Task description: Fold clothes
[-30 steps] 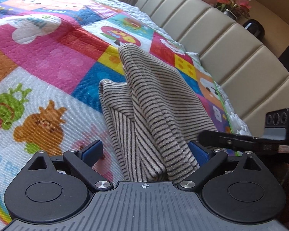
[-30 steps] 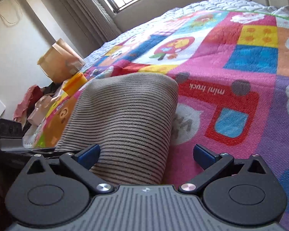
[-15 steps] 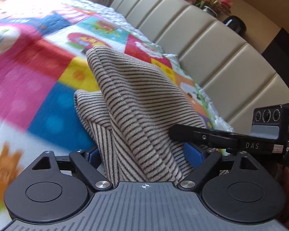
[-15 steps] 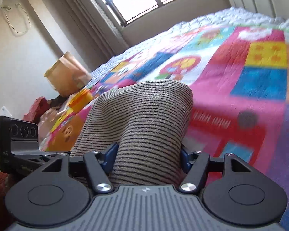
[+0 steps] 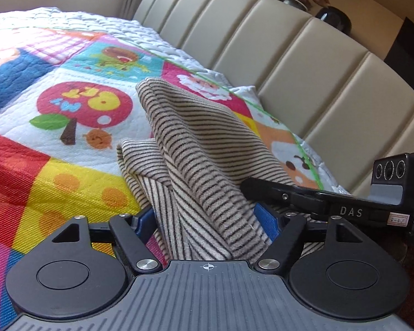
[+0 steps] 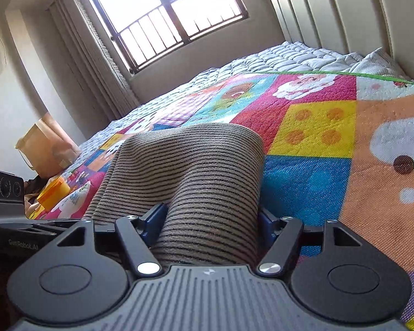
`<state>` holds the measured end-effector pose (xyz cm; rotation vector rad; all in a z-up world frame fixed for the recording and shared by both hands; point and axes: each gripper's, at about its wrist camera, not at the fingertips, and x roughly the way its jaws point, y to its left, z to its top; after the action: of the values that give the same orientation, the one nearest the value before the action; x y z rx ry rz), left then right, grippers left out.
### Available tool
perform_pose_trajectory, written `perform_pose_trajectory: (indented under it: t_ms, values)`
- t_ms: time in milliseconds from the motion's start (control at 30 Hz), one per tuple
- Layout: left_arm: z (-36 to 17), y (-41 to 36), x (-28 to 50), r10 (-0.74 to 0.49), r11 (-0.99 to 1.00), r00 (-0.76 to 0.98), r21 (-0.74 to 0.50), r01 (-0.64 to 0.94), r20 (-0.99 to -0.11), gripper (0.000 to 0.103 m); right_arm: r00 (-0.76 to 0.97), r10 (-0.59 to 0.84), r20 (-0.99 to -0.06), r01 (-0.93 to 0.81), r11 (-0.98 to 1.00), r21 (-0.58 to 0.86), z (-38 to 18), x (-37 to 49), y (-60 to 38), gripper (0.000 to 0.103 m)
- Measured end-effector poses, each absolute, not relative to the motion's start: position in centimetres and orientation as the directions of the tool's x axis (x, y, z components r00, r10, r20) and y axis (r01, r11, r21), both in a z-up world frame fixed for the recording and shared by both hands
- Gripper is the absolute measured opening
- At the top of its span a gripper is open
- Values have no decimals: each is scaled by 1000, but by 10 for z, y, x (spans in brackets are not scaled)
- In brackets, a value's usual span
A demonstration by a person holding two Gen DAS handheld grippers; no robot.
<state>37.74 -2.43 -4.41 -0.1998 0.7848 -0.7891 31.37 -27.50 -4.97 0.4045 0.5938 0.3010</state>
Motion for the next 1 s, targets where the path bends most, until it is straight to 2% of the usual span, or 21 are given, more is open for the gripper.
perform_pose_trajectory:
  t_ms: [167, 267, 333, 400, 467, 500, 533, 600, 633, 700, 767, 833, 933, 1000]
  values:
    - [-46, -15, 369, -710, 698, 448, -461, 548, -543, 79, 800, 363, -478, -154, 893, 422, -46, 312, -272, 74]
    - [-44, -1, 348, -725, 681, 420, -476, 557, -545, 81, 816, 323, -479, -152, 920, 361, -32, 294, -270, 85]
    - [-45, 4, 332, -724, 673, 398, -453, 584, -563, 81, 797, 370, -478, -178, 899, 400, -29, 274, -275, 94]
    - [-48, 6, 317, -711, 673, 388, -409, 616, -586, 80, 754, 439, -489, -200, 862, 465, -34, 256, -277, 94]
    - [-48, 7, 313, -700, 679, 400, -379, 628, -591, 75, 719, 446, -533, -207, 869, 449, -43, 242, -266, 76]
    - [-48, 8, 314, -699, 684, 402, -391, 616, -591, 74, 725, 421, -544, -216, 890, 402, -43, 239, -261, 60]
    - [-46, 9, 319, -706, 686, 400, -422, 593, -585, 71, 732, 429, -529, -221, 884, 411, -39, 240, -263, 50]
    - [-43, 10, 325, -714, 685, 404, -452, 572, -572, 67, 749, 439, -496, -219, 871, 440, -26, 244, -272, 39]
    - [-41, 8, 327, -703, 696, 417, -436, 570, -576, 68, 759, 440, -480, -213, 864, 457, -19, 248, -277, 39]
    - [-35, 6, 327, -676, 717, 435, -396, 574, -594, 68, 769, 396, -502, -236, 905, 354, -9, 253, -275, 40]
    - [-25, 9, 323, -668, 723, 455, -371, 583, -589, 68, 742, 368, -560, -246, 927, 284, -16, 255, -272, 43]
    - [-4, 15, 318, -680, 718, 492, -354, 600, -544, 68, 726, 350, -592, -258, 936, 238, -25, 253, -273, 48]
    - [31, 13, 328, -708, 696, 530, -331, 637, -466, 74, 740, 345, -577, -253, 938, 236, -28, 245, -281, 57]
    - [46, -2, 350, -724, 676, 526, -307, 670, -446, 76, 774, 322, -545, -247, 946, 209, -15, 242, -281, 59]
